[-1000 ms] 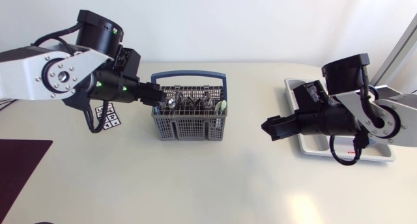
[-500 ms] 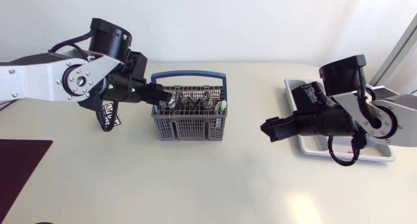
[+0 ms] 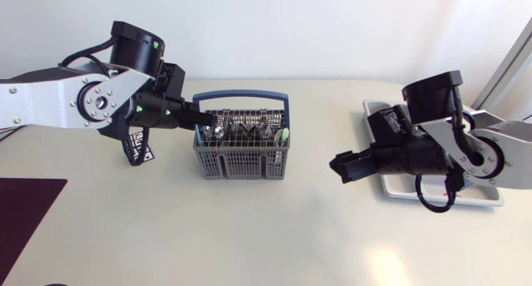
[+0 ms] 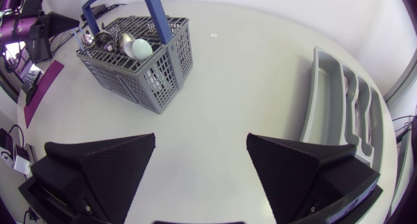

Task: Transfer all utensils from the basket to the drawer tray.

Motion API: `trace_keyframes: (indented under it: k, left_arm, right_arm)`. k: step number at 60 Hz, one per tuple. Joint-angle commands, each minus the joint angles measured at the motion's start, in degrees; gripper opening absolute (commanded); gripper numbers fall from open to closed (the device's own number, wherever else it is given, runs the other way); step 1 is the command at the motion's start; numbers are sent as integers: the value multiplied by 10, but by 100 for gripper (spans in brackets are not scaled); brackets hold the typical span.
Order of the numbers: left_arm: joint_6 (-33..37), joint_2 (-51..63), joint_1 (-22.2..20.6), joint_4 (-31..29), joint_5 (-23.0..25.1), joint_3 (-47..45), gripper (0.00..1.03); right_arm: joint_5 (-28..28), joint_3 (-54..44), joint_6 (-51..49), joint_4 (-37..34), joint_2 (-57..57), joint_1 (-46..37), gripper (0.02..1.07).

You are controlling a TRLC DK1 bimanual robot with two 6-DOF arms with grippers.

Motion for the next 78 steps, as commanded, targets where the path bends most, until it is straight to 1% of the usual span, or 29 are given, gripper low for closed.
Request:
trace_keyframes:
  k: [1,20,27,33,38,44,48,50,51,52,53,54,55,56,58,61,64,66,69,72,78]
  left_arm:
    - [-1,-27,-3,-3,2,1,4]
    - [-1,-120,3,-17,2,62,4]
    - [-2,-166,0,-35,1,104,4]
    - [-8,-204,-6,-40,-2,119,4]
    - [-20,-220,-29,-53,-5,121,4]
    - [-35,-218,-80,-73,-4,112,4]
    - [-43,-212,-97,-74,-1,103,4]
    - [-47,-204,-103,-74,9,97,4]
    - [-52,-197,-105,-75,26,95,4]
    - [-53,-195,-105,-75,32,94,4]
    - [-58,-187,-103,-80,52,94,4]
    - [-59,-184,-102,-82,60,95,4]
    - [-64,-175,-99,-85,81,96,4]
    - [-65,-173,-98,-86,84,96,4]
    - [-73,-158,-88,-91,123,97,4]
    - [-80,-144,-76,-104,159,101,4]
    - [-84,-122,-65,-120,204,109,4]
    - [-86,-111,-61,-126,222,111,4]
    - [-88,-101,-61,-128,240,112,4]
    - [-88,-90,-61,-131,259,115,4]
    - [-96,-72,-60,-138,292,125,4]
  right_arm:
    - [3,-16,-5,1,8,8,103]
    - [5,-26,-31,1,-2,25,103]
    - [5,-28,-37,1,-15,31,103]
    - [4,-28,-43,6,-38,38,103]
    - [-2,-18,-46,2,-58,51,103]
    - [-10,10,-48,-19,-70,71,103]
    - [-22,31,-43,-23,-72,86,103]
    - [-33,43,-36,-27,-71,95,103]
    - [-38,47,-34,-29,-70,99,103]
    - [-44,54,-32,-32,-69,103,103]
    - [-49,60,-31,-34,-67,107,103]
    - [-52,65,-31,-36,-66,112,103]
    - [-53,70,-31,-38,-66,118,102]
    - [-53,73,-31,-37,-66,121,102]
    - [-53,82,-31,-37,-64,136,102]
    - [-53,91,-31,-35,-60,153,102]
    - [-55,101,-31,-34,-53,168,102]
    - [-62,106,-31,-34,-47,176,101]
    - [-72,117,-31,-34,-34,184,95]
    - [-76,125,-34,-35,-23,190,93]
    - [-78,138,-36,-36,-6,209,92]
